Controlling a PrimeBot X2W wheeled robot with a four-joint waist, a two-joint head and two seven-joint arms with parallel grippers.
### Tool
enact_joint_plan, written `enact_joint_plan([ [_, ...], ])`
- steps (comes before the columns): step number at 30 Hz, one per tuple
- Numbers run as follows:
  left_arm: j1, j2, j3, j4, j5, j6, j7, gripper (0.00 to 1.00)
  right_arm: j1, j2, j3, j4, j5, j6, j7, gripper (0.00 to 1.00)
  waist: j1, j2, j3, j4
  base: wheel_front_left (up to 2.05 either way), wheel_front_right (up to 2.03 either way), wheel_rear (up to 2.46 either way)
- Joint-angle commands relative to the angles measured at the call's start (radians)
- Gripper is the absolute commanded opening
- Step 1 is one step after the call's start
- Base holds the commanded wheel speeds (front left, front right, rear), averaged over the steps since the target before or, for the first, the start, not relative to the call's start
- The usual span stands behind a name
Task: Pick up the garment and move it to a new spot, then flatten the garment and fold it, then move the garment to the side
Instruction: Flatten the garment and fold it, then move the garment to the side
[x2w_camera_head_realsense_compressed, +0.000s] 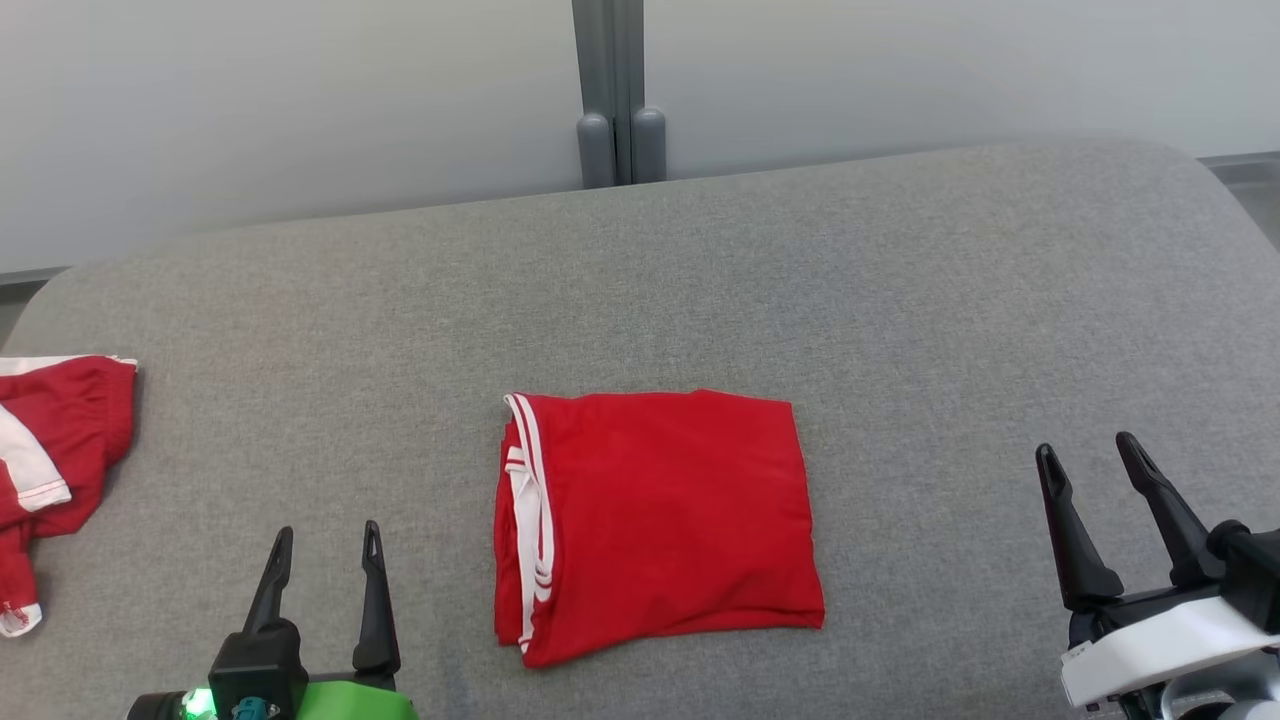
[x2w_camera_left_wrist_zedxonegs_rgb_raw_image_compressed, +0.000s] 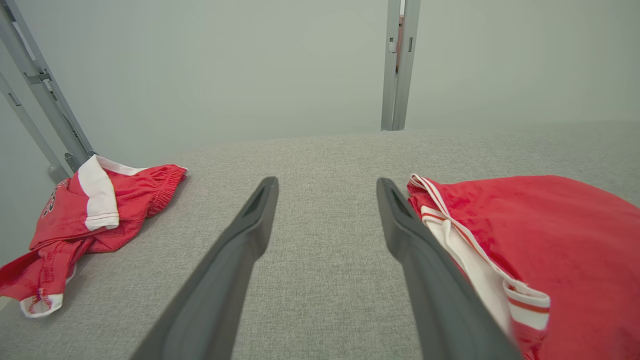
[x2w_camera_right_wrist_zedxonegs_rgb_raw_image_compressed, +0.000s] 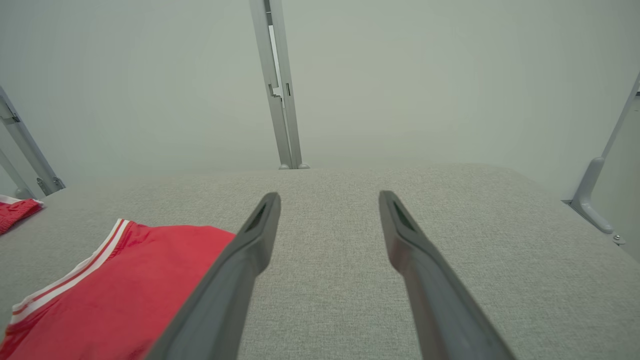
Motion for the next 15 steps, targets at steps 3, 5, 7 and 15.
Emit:
enact_joint_plan([
  [3,0.023,0.000,-0.001,-0.003,-0.007,0.010,0.003,1.00,0.024,0.010,-0.005,-0.011,-0.007,0.000,0.009,1.00,0.0000,0.0000,-0.020,-0.004,0.00,0.00,0.00],
  [5,0.026,0.003,0.000,0.000,-0.010,0.009,0.004,1.00,0.030,0.012,-0.005,-0.014,-0.006,0.000,0.013,1.00,0.0000,0.0000,-0.023,-0.004,0.00,0.00,0.00],
  [7,0.026,0.004,-0.003,-0.003,-0.009,0.013,0.009,1.00,0.029,0.014,-0.005,-0.016,-0.005,0.000,0.016,1.00,0.0000,0.0000,-0.024,-0.004,0.00,0.00,0.00],
  [15,0.021,0.014,0.000,-0.005,-0.018,0.018,0.010,1.00,0.026,0.015,-0.003,-0.017,0.002,0.000,0.019,1.00,0.0000,0.0000,-0.025,-0.002,0.00,0.00,0.00],
])
